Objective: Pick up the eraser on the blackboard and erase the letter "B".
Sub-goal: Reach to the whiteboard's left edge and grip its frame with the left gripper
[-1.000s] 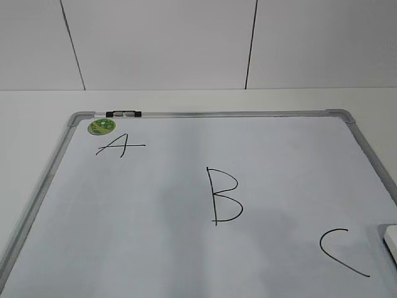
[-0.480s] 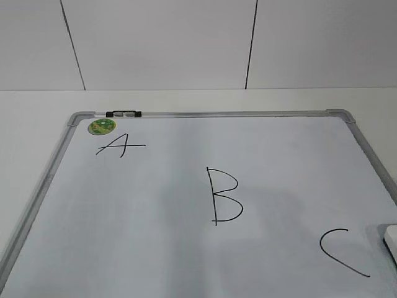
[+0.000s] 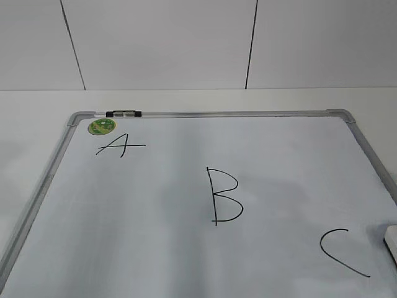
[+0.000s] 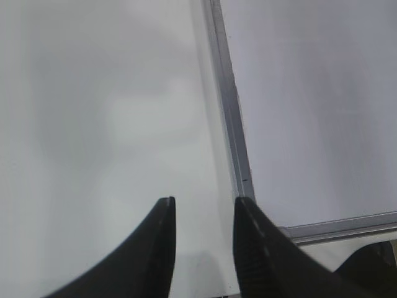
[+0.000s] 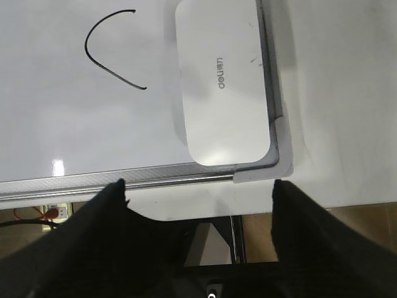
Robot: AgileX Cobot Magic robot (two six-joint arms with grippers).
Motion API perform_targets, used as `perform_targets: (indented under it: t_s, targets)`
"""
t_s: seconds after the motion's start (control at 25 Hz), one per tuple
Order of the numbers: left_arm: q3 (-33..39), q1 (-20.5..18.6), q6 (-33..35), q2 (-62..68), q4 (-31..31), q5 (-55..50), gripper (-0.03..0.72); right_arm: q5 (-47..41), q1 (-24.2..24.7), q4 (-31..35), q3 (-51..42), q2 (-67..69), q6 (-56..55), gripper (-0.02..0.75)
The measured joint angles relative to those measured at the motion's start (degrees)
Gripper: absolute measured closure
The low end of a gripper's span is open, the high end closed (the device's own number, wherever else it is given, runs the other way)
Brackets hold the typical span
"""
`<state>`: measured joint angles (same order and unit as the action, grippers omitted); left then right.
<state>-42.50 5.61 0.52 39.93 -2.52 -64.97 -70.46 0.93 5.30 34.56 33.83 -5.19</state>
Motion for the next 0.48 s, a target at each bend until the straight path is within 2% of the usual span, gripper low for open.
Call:
perform_targets:
  t_s: [0.48]
  targets:
    - [-10.9,0.0,0.1,28.0,-1.5,1.5,0.447,-0.6,0.0,0.0,2.2,13.3,0.7,0.155]
